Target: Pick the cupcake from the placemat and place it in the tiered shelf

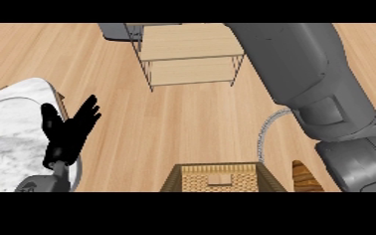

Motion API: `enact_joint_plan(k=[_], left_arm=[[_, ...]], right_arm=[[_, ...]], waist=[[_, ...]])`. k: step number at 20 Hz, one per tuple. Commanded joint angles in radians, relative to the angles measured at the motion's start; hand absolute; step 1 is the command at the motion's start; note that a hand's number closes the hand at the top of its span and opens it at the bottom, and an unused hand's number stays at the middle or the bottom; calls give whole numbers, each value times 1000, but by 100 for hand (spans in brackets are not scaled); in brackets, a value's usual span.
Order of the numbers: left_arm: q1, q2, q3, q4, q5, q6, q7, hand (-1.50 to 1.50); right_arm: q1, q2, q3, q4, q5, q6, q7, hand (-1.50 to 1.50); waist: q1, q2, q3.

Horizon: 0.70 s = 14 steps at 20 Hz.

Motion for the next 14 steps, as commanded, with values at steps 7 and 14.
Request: enact_joint_plan(k=[7, 14], left_arm=[[-24, 13, 31, 43, 7, -13, 16, 0], [0, -9, 7, -7, -15, 10, 32, 0]], right_arm=[[-42, 27, -94, 46, -21, -140, 49, -150], [-19, 22, -228, 44, -132, -253, -36, -150]], waist=[[0, 38, 14], [14, 40, 15]])
